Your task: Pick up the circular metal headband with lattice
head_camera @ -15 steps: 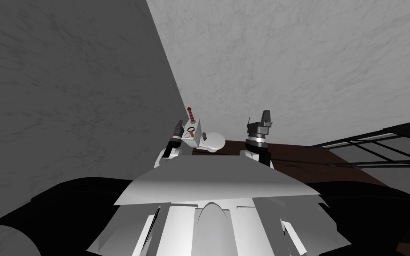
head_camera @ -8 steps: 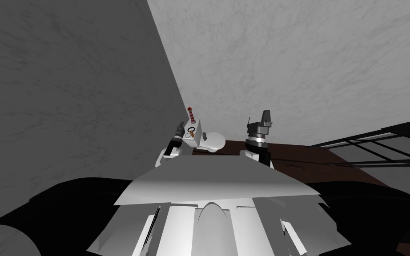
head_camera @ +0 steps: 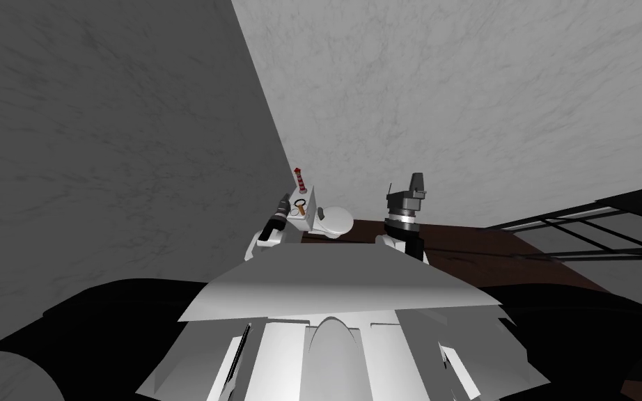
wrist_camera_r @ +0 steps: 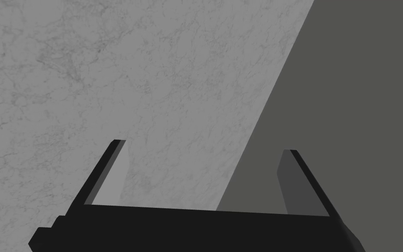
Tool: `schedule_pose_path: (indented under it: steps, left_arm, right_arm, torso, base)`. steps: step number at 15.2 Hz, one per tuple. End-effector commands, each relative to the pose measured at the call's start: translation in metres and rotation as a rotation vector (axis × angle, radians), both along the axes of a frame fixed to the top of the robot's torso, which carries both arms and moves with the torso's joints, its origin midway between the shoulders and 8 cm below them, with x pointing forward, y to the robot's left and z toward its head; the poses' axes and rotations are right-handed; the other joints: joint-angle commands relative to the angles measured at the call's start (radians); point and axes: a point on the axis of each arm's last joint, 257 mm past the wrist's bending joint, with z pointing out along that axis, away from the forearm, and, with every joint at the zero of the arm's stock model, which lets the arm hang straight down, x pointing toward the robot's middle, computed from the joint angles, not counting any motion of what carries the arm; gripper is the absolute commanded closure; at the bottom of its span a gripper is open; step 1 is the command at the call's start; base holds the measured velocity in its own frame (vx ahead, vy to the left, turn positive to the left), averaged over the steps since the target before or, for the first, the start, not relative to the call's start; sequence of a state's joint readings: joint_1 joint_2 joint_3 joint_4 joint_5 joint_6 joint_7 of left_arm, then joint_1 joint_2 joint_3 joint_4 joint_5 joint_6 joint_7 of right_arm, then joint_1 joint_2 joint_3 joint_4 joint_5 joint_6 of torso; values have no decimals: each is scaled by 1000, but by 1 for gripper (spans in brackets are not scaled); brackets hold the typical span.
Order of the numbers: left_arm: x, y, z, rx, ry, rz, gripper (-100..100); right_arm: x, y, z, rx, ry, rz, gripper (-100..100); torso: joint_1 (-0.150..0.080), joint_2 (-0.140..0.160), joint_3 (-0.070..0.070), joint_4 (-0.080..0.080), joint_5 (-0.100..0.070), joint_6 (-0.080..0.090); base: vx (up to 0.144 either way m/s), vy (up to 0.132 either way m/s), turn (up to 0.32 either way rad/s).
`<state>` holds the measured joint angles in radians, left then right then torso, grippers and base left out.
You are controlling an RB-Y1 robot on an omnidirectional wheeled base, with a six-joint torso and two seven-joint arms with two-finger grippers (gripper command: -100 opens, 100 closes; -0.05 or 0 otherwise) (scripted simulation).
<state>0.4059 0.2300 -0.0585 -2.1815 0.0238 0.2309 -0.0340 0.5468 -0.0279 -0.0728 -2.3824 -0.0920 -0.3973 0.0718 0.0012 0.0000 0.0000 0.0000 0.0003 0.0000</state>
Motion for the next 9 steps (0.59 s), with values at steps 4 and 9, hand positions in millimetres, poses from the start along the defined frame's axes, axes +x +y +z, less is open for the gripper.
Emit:
schedule_pose_path:
  steps: [4, 9]
  left_arm:
    - [1, 3, -27, -20, 99, 23, -100]
    - [2, 5, -49, -45, 185, 45, -100]
  right_arm:
    - [0, 0, 0, 0, 0, 0, 0]
    - [0, 0, 0, 0, 0, 0, 0]
  torso:
    - [0, 0, 0, 0, 0, 0]
    - [0, 0, 0, 0, 0, 0]
  base:
    - [-2, 16, -7]
    - [-2, 13, -6]
